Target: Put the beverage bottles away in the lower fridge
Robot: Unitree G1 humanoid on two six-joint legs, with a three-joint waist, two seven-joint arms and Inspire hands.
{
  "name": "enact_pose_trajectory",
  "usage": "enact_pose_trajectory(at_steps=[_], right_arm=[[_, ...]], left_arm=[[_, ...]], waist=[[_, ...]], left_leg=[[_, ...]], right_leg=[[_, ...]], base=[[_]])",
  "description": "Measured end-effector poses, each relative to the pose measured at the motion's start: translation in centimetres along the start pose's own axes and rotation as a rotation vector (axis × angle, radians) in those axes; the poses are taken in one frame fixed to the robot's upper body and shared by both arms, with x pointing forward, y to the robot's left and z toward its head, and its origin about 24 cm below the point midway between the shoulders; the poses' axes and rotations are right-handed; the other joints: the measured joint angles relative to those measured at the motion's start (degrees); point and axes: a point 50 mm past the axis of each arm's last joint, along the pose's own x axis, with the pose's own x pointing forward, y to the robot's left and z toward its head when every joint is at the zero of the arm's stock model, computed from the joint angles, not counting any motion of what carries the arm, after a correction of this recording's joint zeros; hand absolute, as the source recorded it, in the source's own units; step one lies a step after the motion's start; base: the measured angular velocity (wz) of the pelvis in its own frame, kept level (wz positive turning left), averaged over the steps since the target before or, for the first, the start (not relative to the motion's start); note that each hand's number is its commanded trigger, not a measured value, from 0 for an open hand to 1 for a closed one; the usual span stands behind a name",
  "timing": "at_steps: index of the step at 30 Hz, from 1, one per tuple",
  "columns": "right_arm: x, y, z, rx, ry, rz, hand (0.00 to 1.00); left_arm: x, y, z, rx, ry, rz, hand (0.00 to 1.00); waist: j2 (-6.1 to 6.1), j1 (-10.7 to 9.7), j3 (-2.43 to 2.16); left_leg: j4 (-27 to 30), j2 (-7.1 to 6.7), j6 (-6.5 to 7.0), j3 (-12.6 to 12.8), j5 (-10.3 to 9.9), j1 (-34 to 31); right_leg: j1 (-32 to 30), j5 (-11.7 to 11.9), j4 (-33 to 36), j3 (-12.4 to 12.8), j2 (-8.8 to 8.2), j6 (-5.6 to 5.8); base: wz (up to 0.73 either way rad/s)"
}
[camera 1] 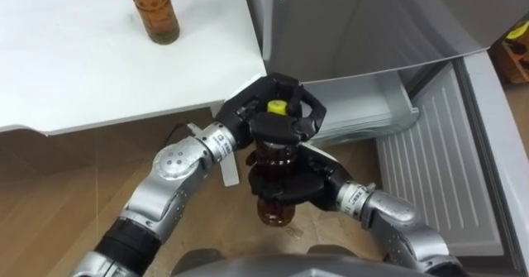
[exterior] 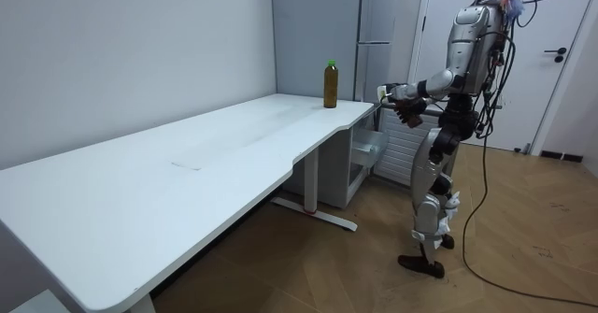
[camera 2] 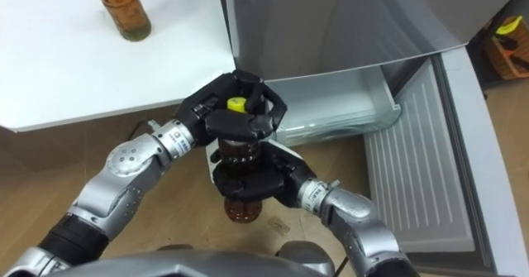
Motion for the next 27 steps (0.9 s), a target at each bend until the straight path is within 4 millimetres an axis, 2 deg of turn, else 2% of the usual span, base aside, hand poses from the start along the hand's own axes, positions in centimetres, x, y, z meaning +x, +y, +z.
enact_pose_trajectory(at_steps=[2,3,4,17,25,27], right_arm=[[0.1,0.0,-0.2,0.012,0.003,-0.003,1.0],[0.1,0.0,-0.2,0.015,0.006,-0.002,1.0],[0.2,0.1,-0.3,0.016,0.007,0.001,1.0],[0.3,0.6,-0.8,0.103,-0.003,0.004,1.0],[0.0,0.0,-1.8,0.135,0.044,-0.065,1.0],[-0.4,-0.5,-1.9,0.14,0.058,-0.102,1.0]], left_arm=[[0.1,-0.2,0.0,-0.002,-0.001,-0.005,1.0],[0.1,-0.3,-0.1,-0.002,0.001,-0.005,0.76],[0.1,-0.3,-0.1,-0.002,0.002,-0.005,0.0],[0.2,-0.5,-0.2,0.023,0.007,-0.017,0.0],[0.0,-0.6,-1.8,0.068,0.07,-0.021,0.0],[-0.3,-0.5,-2.3,0.137,0.116,-0.04,0.0]], waist=[[-0.1,-0.03,0.05],[-0.16,0.0,0.08],[-0.17,-0.01,0.09],[-0.09,-0.41,0.1],[0.87,-0.73,0.25],[1.66,-1.03,0.42]], left_leg=[[0.0,0.0,0.0,0.0,0.0,-0.05],[-0.01,0.0,0.0,0.0,0.0,-0.1],[-0.02,0.0,0.0,0.01,0.0,-0.12],[-1.42,-0.14,-0.19,0.51,0.15,1.05],[-1.21,-0.15,-0.2,0.26,0.15,1.06],[-1.27,-0.17,-0.2,0.29,0.15,1.0]], right_leg=[[0.0,0.0,-0.04,-0.02,0.0,0.0],[-0.02,0.0,-0.08,-0.04,0.0,0.0],[-0.05,0.0,-0.11,-0.05,-0.01,0.0],[0.19,-0.01,-0.3,0.14,-0.02,0.01],[0.99,0.0,-1.17,-0.42,-0.03,0.01],[0.97,0.0,-1.19,-0.4,-0.04,0.01]], base=[[0.0],[0.0],[0.0],[-0.02],[0.02],[0.0]])
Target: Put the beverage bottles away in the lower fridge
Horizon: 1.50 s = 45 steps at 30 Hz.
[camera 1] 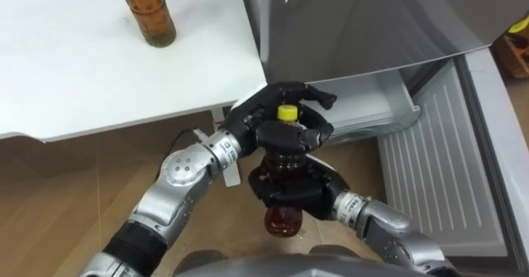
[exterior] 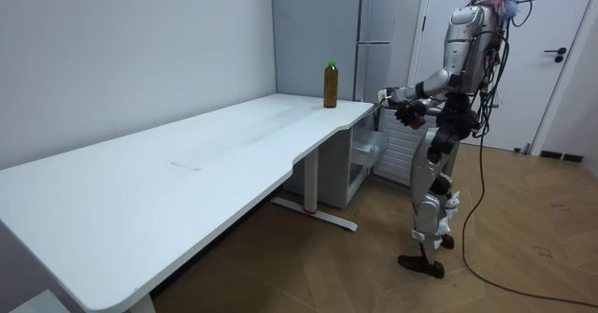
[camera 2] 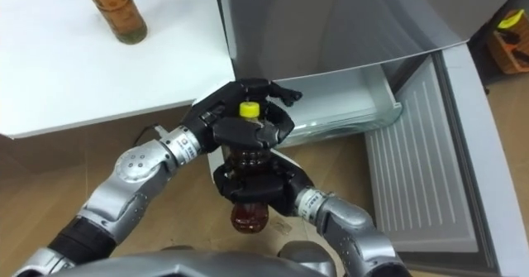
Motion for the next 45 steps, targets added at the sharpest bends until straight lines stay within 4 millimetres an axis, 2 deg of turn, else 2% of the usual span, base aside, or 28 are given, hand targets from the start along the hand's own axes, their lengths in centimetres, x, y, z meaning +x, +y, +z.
enact_pose_trajectory(at_steps=[5,8,15,26,34,38,39,41,43,45], right_arm=[[-0.2,-0.5,0.0,0.007,0.008,-0.057,1.0],[-0.4,-1.1,0.2,0.028,-0.01,-0.121,1.0],[-0.5,-1.5,-1.6,0.072,0.076,-0.179,1.0],[-0.8,-2.0,-2.9,0.103,0.172,-0.281,1.0],[-0.8,-2.2,-3.4,0.135,0.208,-0.346,1.0],[-0.6,-2.6,-3.3,0.238,0.195,-0.416,1.0],[-0.5,-3.1,-3.3,0.323,0.187,-0.457,1.0],[-0.8,-4.4,-2.9,0.507,0.123,-0.547,1.0],[-1.5,-6.4,-0.7,0.671,-0.022,-0.628,1.0],[-2.4,-9.1,3.6,0.82,-0.266,-0.684,1.0]], left_arm=[[-0.6,0.4,-0.8,0.131,0.08,-0.004,0.0],[-1.0,-0.2,-1.7,0.166,0.126,-0.025,0.0],[-1.0,-0.5,-2.6,0.264,0.2,-0.047,0.0],[-0.8,-1.6,-4.6,0.262,0.285,-0.008,0.0],[-0.8,-1.8,-5.9,0.195,0.327,0.036,0.0],[-0.7,-1.3,-6.3,0.152,0.338,0.083,0.0],[-1.0,-1.0,-6.7,0.134,0.353,0.105,0.0],[-1.9,0.0,-7.7,0.105,0.401,0.166,0.0],[-3.9,1.3,-9.7,0.115,0.529,0.225,0.0],[-7.9,2.8,-12.6,0.134,0.734,0.288,0.0]], waist=[[0.42,-0.81,-0.08],[0.52,-0.96,-0.15],[0.66,-0.87,-0.3],[0.94,-0.95,-0.3],[0.11,-0.95,0.14],[-0.62,-1.3,0.0],[-0.72,-1.12,-0.05],[-0.77,-0.95,-0.04],[-0.52,-1.03,-0.26],[-0.94,-0.86,-0.32]], left_leg=[[-0.63,-0.08,-0.15,0.18,0.14,0.57],[-1.04,-0.46,-0.05,0.14,0.25,1.1],[-2.08,-0.93,-0.04,0.09,0.26,3.5],[-2.15,-1.04,0.08,0.15,0.41,4.18],[-2.1,-1.31,0.21,-0.19,0.66,3.64],[-2.1,-2.1,0.58,-1.64,1.05,2.06],[-2.1,-2.16,0.61,-1.65,1.07,1.79],[-2.09,-2.29,0.75,-1.73,1.15,1.06],[-1.92,-2.39,0.97,-1.62,1.38,-0.83],[-1.94,-2.43,1.05,-1.64,1.91,-3.53]], right_leg=[[0.02,-0.02,0.0,0.35,0.03,0.01],[0.49,-0.1,-0.84,0.41,-0.16,0.11],[2.3,-0.37,-0.97,0.39,-0.46,0.53],[3.02,-0.56,-0.97,0.34,-0.55,0.6],[2.77,-0.71,-0.95,-0.17,-0.91,0.72],[1.67,-0.86,-0.44,-1.54,-1.65,0.96],[1.23,-0.89,-0.11,-1.53,-1.72,1.0],[0.47,-0.9,0.12,-1.68,-1.86,1.02],[-1.95,-0.91,1.05,-1.47,-2.07,1.05],[-5.28,-0.88,2.56,-1.05,-2.16,0.99]], base=[[-0.03],[0.01],[0.0],[0.0],[0.03],[0.18],[0.0],[0.0],[-0.06],[-0.08]])
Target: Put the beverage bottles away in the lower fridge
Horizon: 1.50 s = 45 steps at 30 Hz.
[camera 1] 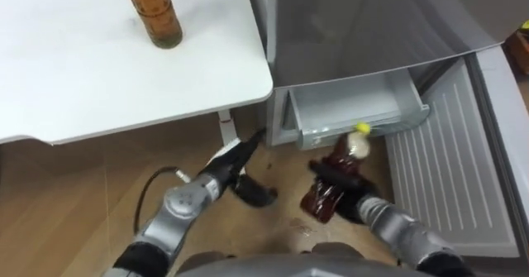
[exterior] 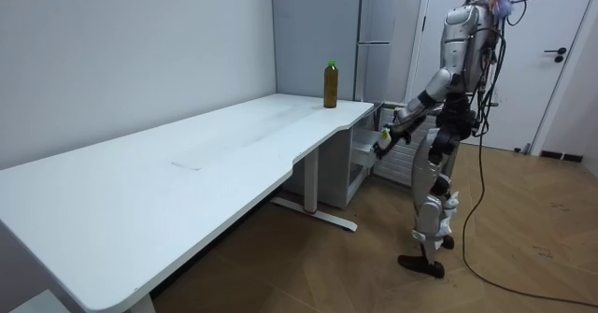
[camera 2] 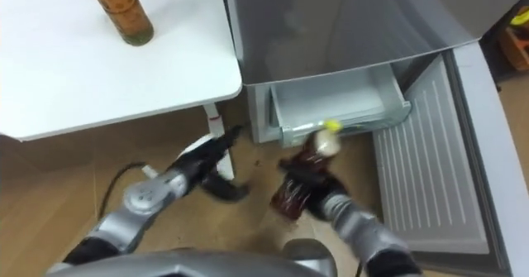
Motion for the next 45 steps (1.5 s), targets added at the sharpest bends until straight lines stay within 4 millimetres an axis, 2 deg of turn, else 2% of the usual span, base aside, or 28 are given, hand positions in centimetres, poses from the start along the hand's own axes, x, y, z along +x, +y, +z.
enact_pose_trajectory(at_steps=[1,2,3,4,6,10,13,16,22,24,28,30,36,45], right_arm=[[0.2,0.5,1.0,0.048,-0.044,0.01,1.0],[0.7,1.4,2.6,0.125,-0.123,0.028,1.0],[0.8,1.9,4.2,0.169,-0.198,0.035,1.0],[0.9,1.9,5.0,0.184,-0.226,0.033,1.0],[1.0,2.0,6.4,0.222,-0.286,0.016,1.0],[1.4,1.5,5.9,0.261,-0.259,-0.024,1.0],[1.4,0.5,5.5,0.286,-0.247,-0.075,1.0],[1.3,0.1,5.8,0.286,-0.253,-0.106,1.0],[1.5,2.0,8.1,0.33,-0.307,-0.086,1.0],[1.5,2.6,9.4,0.326,-0.329,-0.091,1.0],[1.5,3.6,10.4,0.352,-0.351,-0.088,1.0],[1.4,3.4,10.9,0.357,-0.364,-0.096,1.0],[1.3,3.6,11.4,0.384,-0.368,-0.085,1.0],[1.4,5.8,12.4,0.474,-0.354,-0.03,1.0]], left_arm=[[-0.3,0.3,-1.3,0.0,0.053,0.012,0.0],[-0.8,0.7,-3.5,-0.003,0.144,0.036,0.0],[-1.2,1.4,-4.6,-0.042,0.18,0.074,0.0],[-1.2,1.6,-4.6,-0.052,0.178,0.09,0.0],[-1.1,1.4,-4.5,-0.061,0.16,0.119,0.0],[-0.8,1.6,-4.1,-0.088,0.146,0.149,0.0],[-0.8,1.7,-4.3,-0.159,0.141,0.167,0.0],[-0.9,1.8,-4.6,-0.223,0.142,0.194,0.0],[-1.2,2.4,-4.9,-0.288,0.145,0.249,0.0],[-1.2,2.4,-5.1,-0.338,0.143,0.26,0.0],[-1.2,2.7,-5.0,-0.39,0.133,0.277,0.0],[-1.1,3.0,-4.7,-0.393,0.118,0.285,0.0],[-1.0,3.5,-4.1,-0.463,0.09,0.308,0.0],[-1.2,4.6,-3.7,-0.531,0.051,0.37,0.0]], waist=[[-0.21,0.01,-0.03],[-0.5,0.15,-0.07],[-0.84,0.26,-0.15],[-0.98,0.49,-0.15],[-1.26,2.19,-0.28],[-1.19,4.99,-0.34],[-1.12,6.25,-0.31],[-1.08,6.52,-0.25],[-0.9,6.52,0.06],[-0.69,6.69,0.45],[-0.69,6.95,0.82],[-0.69,8.16,1.24],[-0.71,9.69,1.36],[-1.34,9.85,1.64]], left_leg=[[0.06,0.0,0.01,-0.01,0.15,-0.57],[0.1,0.01,0.04,-0.17,0.36,-1.63],[0.12,-0.04,0.09,-0.44,0.71,-2.59],[0.11,-0.09,0.11,-0.57,0.87,-2.93],[0.23,-0.04,0.09,-0.83,1.03,-3.6],[0.42,-0.13,0.1,-1.32,1.47,-6.23],[0.38,-0.27,0.21,-1.66,1.94,-7.85],[0.3,-0.51,0.45,-2.04,2.5,-9.56],[0.39,-1.02,0.84,-2.01,3.47,-13.19],[1.16,-1.11,0.95,-2.03,3.63,-14.62],[2.54,-1.15,1.1,-2.03,3.7,-17.24],[3.98,-1.05,1.17,-2.03,3.67,-19.04],[6.47,-1.43,1.81,-1.98,3.82,-24.49],[10.28,-1.5,2.37,-2.03,4.17,-32.34]], right_leg=[[-0.7,0.02,0.32,-0.08,-0.04,-0.04],[-1.77,0.08,0.81,-0.53,-0.1,-0.12],[-2.37,0.16,0.7,-1.24,-0.25,-0.23],[-2.64,0.17,0.67,-1.57,-0.34,-0.25],[-3.22,0.24,0.59,-2.1,-0.37,-0.36],[-5.88,0.38,1.62,-2.11,-0.54,-0.54],[-7.23,0.53,1.61,-2.74,-0.78,-0.68],[-8.82,0.58,2.04,-3.51,-1.24,-0.69],[-13.27,0.58,4.14,-3.17,-1.88,-0.68],[-14.56,0.58,4.83,-3.41,-2.17,-0.68],[-17.26,0.57,6.54,-3.37,-2.51,-0.68],[-18.8,0.59,7.53,-3.28,-2.6,-0.75],[-24.77,0.39,11.38,-3.33,-3.73,-0.97],[-32.42,0.32,14.72,-3.25,-4.48,-1.14]], base=[[0.03],[0.17],[0.24],[0.25],[0.1],[0.01],[0.09],[0.13],[0.02],[0.08],[0.02],[0.02],[0.03],[0.03]])
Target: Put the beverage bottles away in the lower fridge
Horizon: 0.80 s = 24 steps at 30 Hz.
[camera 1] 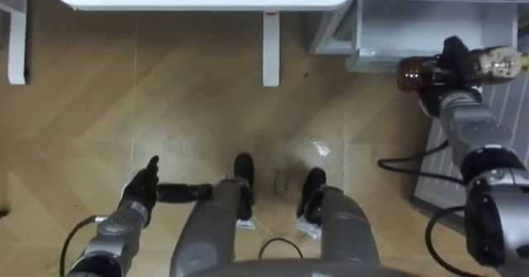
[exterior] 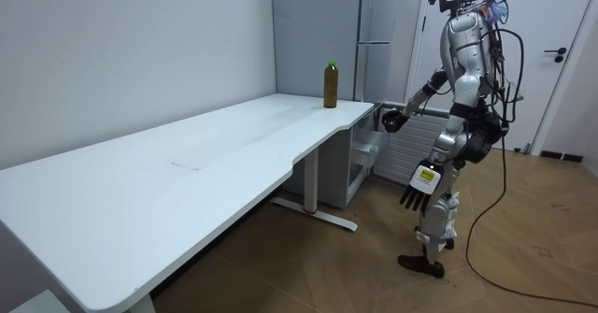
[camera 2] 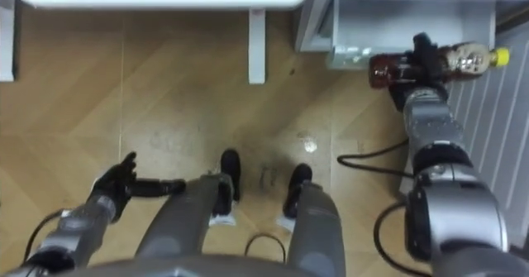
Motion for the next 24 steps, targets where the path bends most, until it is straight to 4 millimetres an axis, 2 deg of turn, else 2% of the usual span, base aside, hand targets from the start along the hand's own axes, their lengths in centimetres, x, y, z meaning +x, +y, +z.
enact_pose_trajectory(at_steps=[3,8,16,24], right_arm=[[0.0,0.5,0.0,0.004,0.001,-0.002,1.0],[0.1,2.8,0.2,0.003,-0.003,0.045,1.0],[0.0,5.1,0.1,0.004,0.004,0.101,1.0],[-0.1,6.3,1.1,0.002,-0.023,0.115,1.0]], left_arm=[[0.0,0.2,0.2,-0.005,-0.008,0.029,0.0],[0.0,0.8,0.6,0.004,-0.024,0.075,0.0],[-0.4,1.2,-1.8,0.058,0.1,0.1,0.0],[-0.5,1.0,-2.3,0.096,0.129,0.089,0.0]], waist=[[-0.26,-0.08,0.0],[-0.66,-0.29,0.02],[-0.77,-0.02,0.02],[-0.8,0.24,0.01]], left_leg=[[0.63,0.0,0.08,0.06,0.05,-1.54],[2.37,0.02,0.35,0.39,-0.12,-4.32],[3.56,-0.08,0.64,-0.02,-0.2,-5.51],[4.05,-0.5,0.75,-0.68,-0.12,-5.83]], right_leg=[[-1.55,0.03,0.94,-0.02,-0.21,-0.05],[-4.39,0.0,2.6,0.19,-0.6,-0.13],[-5.22,-0.05,3.17,-0.01,-0.87,-0.17],[-5.29,-0.46,4.03,-0.07,-1.12,0.04]], base=[[0.0],[0.0],[0.01],[0.06]])
